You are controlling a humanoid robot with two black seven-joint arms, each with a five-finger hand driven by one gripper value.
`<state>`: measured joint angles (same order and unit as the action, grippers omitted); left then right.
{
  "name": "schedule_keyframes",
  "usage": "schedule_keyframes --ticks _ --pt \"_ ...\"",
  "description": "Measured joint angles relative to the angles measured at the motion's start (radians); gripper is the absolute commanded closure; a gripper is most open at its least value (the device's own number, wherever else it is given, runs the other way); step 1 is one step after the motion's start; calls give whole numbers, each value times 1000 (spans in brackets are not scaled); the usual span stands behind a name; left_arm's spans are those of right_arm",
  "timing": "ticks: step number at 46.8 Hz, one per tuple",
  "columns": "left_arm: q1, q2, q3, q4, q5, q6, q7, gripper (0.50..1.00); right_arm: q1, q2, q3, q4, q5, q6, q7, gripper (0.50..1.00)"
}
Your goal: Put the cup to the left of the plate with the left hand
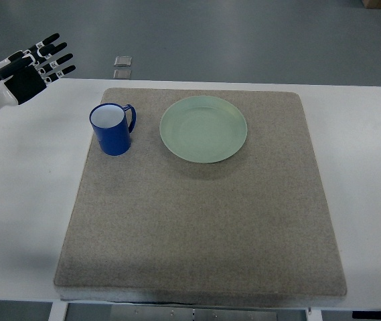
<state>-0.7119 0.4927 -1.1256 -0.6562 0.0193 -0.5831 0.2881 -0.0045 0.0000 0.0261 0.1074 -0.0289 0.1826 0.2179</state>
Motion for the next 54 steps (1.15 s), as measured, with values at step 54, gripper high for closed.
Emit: schedule_keyframes --ticks 54 --pt "1 -30 -1 1 -33 5 17 501 -3 0 5 11 2 15 7 568"
